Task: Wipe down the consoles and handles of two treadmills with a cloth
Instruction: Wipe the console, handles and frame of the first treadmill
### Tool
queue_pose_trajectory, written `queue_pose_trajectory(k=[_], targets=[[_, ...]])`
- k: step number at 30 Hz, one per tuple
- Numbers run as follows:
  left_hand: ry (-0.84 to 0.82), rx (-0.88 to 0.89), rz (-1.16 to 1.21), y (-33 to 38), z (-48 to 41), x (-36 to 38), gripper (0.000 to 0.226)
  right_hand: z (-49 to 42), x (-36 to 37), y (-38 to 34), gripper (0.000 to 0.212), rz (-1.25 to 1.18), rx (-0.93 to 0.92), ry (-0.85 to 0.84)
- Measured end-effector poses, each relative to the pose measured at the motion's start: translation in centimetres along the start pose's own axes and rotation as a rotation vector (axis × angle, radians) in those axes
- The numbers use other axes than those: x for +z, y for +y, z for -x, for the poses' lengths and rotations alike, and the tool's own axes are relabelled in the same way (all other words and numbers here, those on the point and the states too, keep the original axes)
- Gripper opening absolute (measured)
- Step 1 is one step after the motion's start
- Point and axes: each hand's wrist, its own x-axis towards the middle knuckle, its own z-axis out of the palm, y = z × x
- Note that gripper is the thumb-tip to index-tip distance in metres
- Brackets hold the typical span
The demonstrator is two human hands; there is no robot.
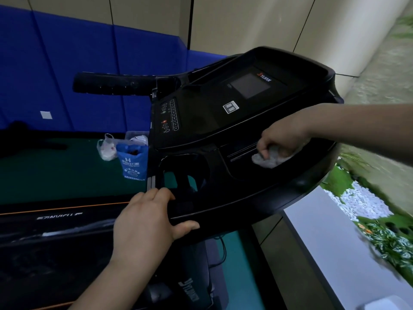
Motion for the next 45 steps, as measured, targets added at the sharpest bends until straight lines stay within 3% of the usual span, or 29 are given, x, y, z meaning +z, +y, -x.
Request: queue_pose_trajectory(k=[5,7,9,14,19,25,30,36,41,45], targets=[[-0.001,0.003,0.003,0.0,0.1,0.1,0.068,1.6,0.4,4.1,0.025,0.250,-0.003,0.236],[-0.004,0.001,0.000,0.0,0.0,0.2,0.068,2.5,0.1,6.4,0.031,0.274,0.106,0.247],[-0.001,0.004,0.000,0.0,0.0,0.2,0.068,3.3,-0.2,7.8,0.042,0.119,0.232,0.301],[-0.006,0.002,0.000,0.0,0.0,0.3,0.067,2.9,-0.7,6.3,0.048,0.052,0.273,0.263],[-0.009,-0.004,-0.008,-0.1,-0.1,0.3,0.067,1.0,0.4,3.8,0.064,-0.007,0.125,0.255],[-0.018,-0.004,-0.004,-0.2,-0.1,0.4,0.069,0.8,0.1,5.3,0.050,0.011,0.221,0.385],[-0.013,-0.003,-0.009,-0.2,-0.1,0.4,0.071,1.5,0.0,4.8,0.072,0.041,0.160,0.185],[0.000,0.005,-0.011,-0.1,-0.1,0.4,0.073,1.3,0.4,3.6,0.077,0.176,0.206,0.219],[-0.017,-0.011,-0.008,-0.1,-0.1,0.4,0.074,3.0,-0.4,4.8,0.065,0.278,0.228,0.170],[-0.020,-0.010,-0.014,-0.1,0.0,0.4,0.075,4.2,-1.3,6.7,0.050,0.277,0.294,0.243]])
